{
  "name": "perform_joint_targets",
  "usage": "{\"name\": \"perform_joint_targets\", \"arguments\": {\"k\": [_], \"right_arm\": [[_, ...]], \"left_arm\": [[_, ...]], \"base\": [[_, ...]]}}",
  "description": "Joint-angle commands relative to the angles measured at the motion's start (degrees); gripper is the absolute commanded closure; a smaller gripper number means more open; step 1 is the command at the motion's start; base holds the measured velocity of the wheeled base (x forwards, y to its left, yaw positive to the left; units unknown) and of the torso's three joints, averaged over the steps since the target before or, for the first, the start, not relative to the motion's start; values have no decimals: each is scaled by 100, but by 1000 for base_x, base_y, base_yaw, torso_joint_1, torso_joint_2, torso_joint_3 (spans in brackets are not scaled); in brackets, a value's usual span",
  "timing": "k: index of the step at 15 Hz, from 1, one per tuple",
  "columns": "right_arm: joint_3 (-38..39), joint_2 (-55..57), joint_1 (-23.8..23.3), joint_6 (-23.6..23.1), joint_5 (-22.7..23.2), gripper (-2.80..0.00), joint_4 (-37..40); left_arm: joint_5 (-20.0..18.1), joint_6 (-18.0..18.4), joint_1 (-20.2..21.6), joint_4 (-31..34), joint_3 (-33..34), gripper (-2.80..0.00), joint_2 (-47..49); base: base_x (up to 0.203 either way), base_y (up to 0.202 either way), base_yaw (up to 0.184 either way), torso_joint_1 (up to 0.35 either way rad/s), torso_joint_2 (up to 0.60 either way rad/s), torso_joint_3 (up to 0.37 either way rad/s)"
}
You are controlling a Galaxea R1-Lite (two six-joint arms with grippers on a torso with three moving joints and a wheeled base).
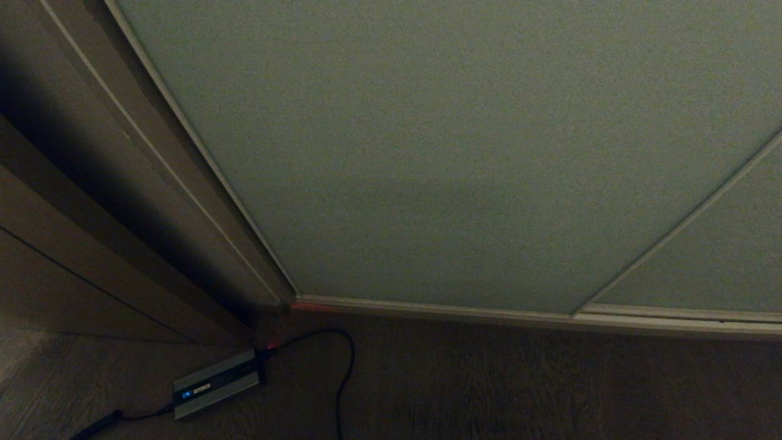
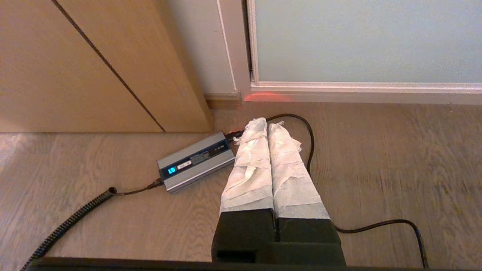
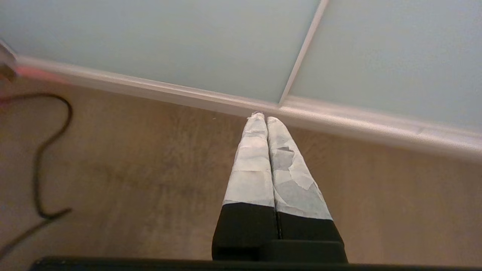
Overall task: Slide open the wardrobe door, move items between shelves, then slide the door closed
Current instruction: Open the door
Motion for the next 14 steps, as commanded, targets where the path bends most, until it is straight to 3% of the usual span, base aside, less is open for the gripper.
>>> {"name": "perform_joint_targets", "arguments": {"k": [1,4,12,14], "right_arm": [[58,-49,6,-105,21,0,23],[58,-49,6,214,-5,0,6],[58,-49,6,224,-5,0,4],[58,-49,6,220,-5,0,12]], "left_arm": [[2,1,1,0,0,0,9],[-6,3,1,0,8,0,9],[1,29,1,13,0,0,9],[-15,280,5,5,0,0,9]], "base": [[0,0,0,0,0,0],[0,0,0,0,0,0],[0,0,0,0,0,0],[0,0,0,0,0,0]]}}
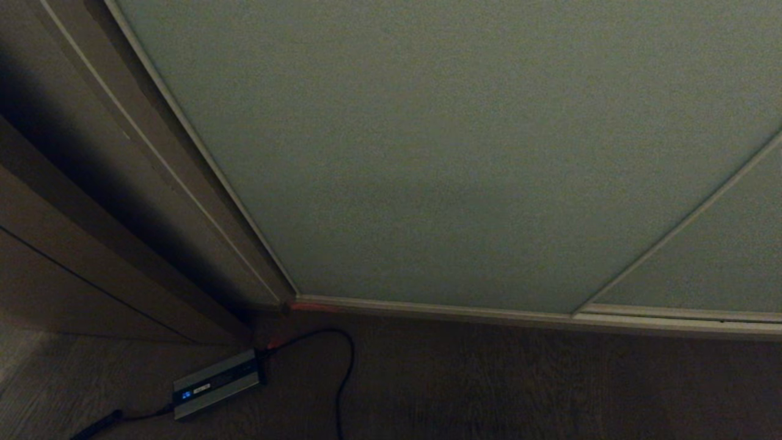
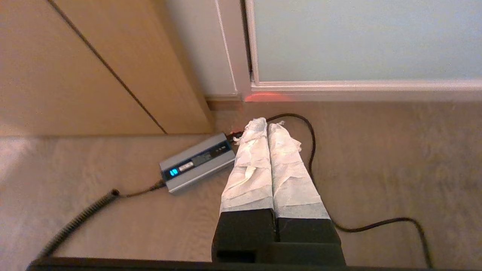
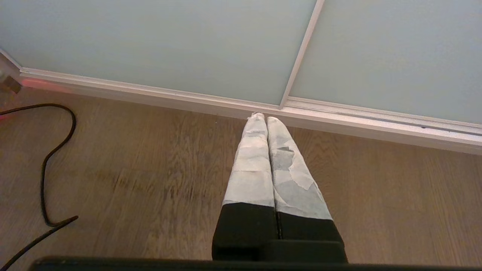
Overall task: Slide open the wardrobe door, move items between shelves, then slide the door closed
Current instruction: Open the door
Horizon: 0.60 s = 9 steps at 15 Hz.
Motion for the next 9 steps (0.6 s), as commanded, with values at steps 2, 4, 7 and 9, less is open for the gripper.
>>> {"name": "perform_joint_targets", "arguments": {"k": [2,4,7,9], "right_arm": [[18,24,0,1,4,0,-2],[18,24,0,3,3,0,-2],[18,24,0,3,3,0,-2],[18,24,0,3,3,0,-2]], "left_arm": [[-46,273,7,-13,-6,0,0],[-30,205,7,-99,-251,0,15],[2,168,7,-239,-1649,0,355],[143,211,9,-319,-2756,0,697]], "base": [[0,0,0,0,0,0],[0,0,0,0,0,0],[0,0,0,0,0,0],[0,0,0,0,0,0]]}}
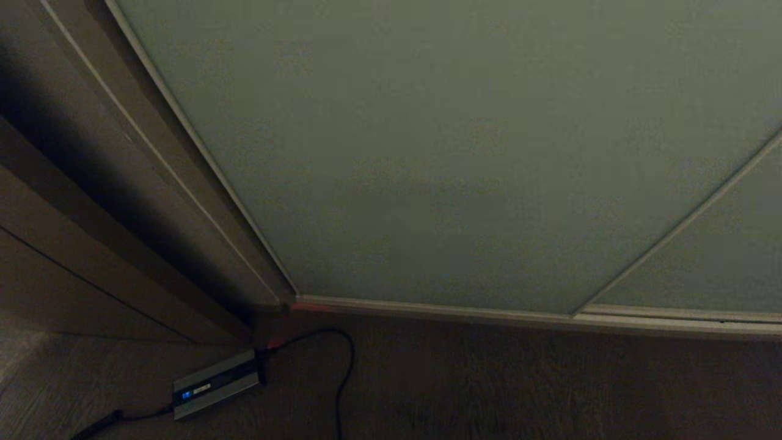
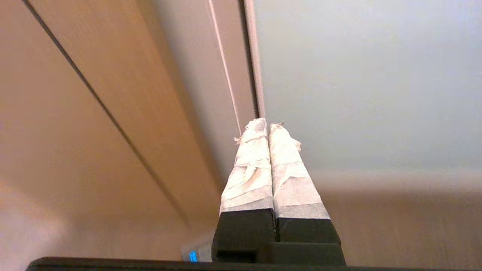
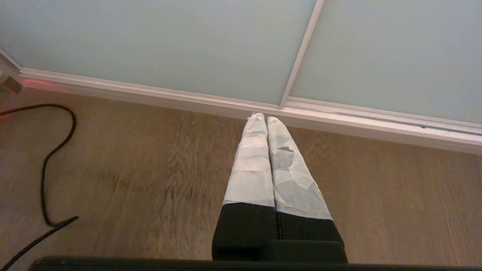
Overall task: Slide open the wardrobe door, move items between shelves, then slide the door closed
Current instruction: Open the door
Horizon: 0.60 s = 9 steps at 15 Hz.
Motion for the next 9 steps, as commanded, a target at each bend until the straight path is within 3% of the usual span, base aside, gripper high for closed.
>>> {"name": "perform_joint_targets", "arguments": {"k": [1,5,9], "right_arm": [[18,24,0,-3,3,0,-2],[18,24,0,-3,3,0,-2],[18,24,0,-3,3,0,-2]], "left_arm": [[168,97,22,-136,-1206,0,664],[491,-225,871,-1701,-2236,0,2490],[551,-465,1322,-3067,-2510,0,4122]], "base": [[0,0,0,0,0,0],[0,0,0,0,0,0],[0,0,0,0,0,0]]}}
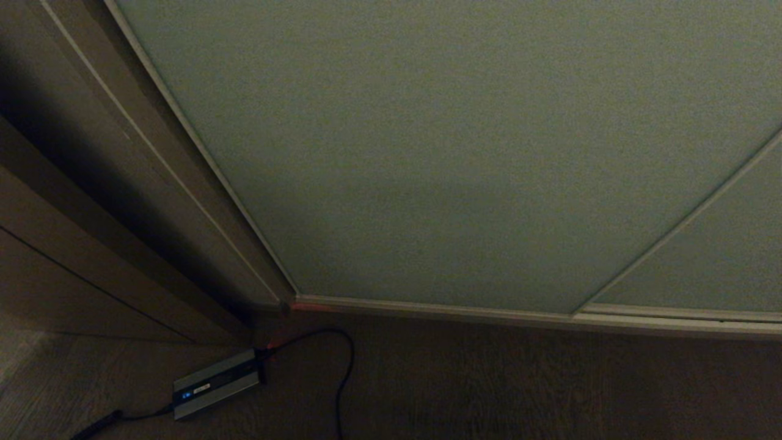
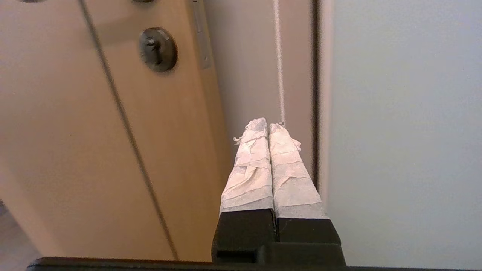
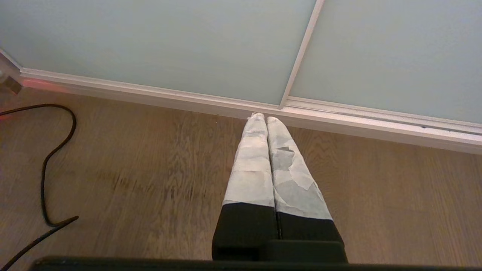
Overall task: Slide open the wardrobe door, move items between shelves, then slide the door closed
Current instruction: Open the door
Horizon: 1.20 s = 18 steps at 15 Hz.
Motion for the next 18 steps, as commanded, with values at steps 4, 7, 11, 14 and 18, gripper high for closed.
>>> {"name": "perform_joint_targets", "arguments": {"k": [4,7,11,14,18], "right_arm": [[18,21,0,-3,4,0,6],[18,21,0,-3,4,0,0],[18,21,0,-3,4,0,0],[18,21,0,-3,4,0,0],[18,21,0,-3,4,0,0]], "left_arm": [[-86,-429,195,-1177,-513,0,2155],[-842,-494,196,-1404,-804,0,2601],[-1031,-439,27,-1484,-1238,0,3032],[-1010,-416,12,-1641,-1727,0,3504],[-1020,-334,2,-1627,-2197,0,3885]], "base": [[0,0,0,0,0,0],[0,0,0,0,0,0],[0,0,0,0,0,0],[0,0,0,0,0,0],[0,0,0,0,0,0]]}}
